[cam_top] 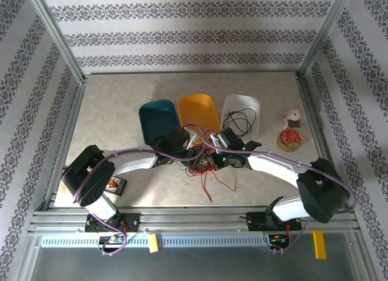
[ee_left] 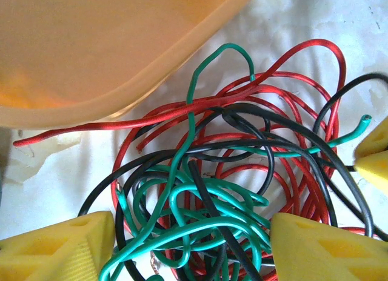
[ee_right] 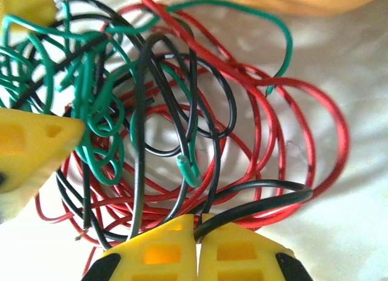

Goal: Untangle the cables

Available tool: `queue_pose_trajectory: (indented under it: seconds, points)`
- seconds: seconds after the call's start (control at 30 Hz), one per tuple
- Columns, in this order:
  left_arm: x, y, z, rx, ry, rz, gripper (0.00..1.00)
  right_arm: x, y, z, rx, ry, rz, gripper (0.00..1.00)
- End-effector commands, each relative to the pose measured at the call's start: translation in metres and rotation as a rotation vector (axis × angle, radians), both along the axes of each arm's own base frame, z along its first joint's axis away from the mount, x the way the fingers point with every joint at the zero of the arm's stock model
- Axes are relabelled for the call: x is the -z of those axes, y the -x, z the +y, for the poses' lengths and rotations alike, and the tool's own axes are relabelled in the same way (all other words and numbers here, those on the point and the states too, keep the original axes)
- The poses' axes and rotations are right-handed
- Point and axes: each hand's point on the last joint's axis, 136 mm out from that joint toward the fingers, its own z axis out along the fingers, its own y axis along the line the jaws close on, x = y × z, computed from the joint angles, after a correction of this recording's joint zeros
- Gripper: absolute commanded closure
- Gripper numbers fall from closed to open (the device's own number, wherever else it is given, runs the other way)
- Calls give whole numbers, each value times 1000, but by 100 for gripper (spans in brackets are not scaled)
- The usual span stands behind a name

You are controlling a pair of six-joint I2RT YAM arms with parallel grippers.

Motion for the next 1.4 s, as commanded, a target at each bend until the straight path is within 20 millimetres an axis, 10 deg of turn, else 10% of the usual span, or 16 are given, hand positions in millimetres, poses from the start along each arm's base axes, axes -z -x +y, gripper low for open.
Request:
queue_pose_trajectory:
  seconds: [0.0, 0.7, 1.37]
  points:
    - [18, 10, 1, 37, -46, 38, 34, -27, -13, -15, 70, 9, -99, 96]
    - [43, 29, 14, 50, -88, 111, 34, -233, -57, -150, 623, 56, -756, 98]
    - [49, 41, 21, 67, -91, 127, 32, -408, -71, -154, 608, -105, -1106, 100]
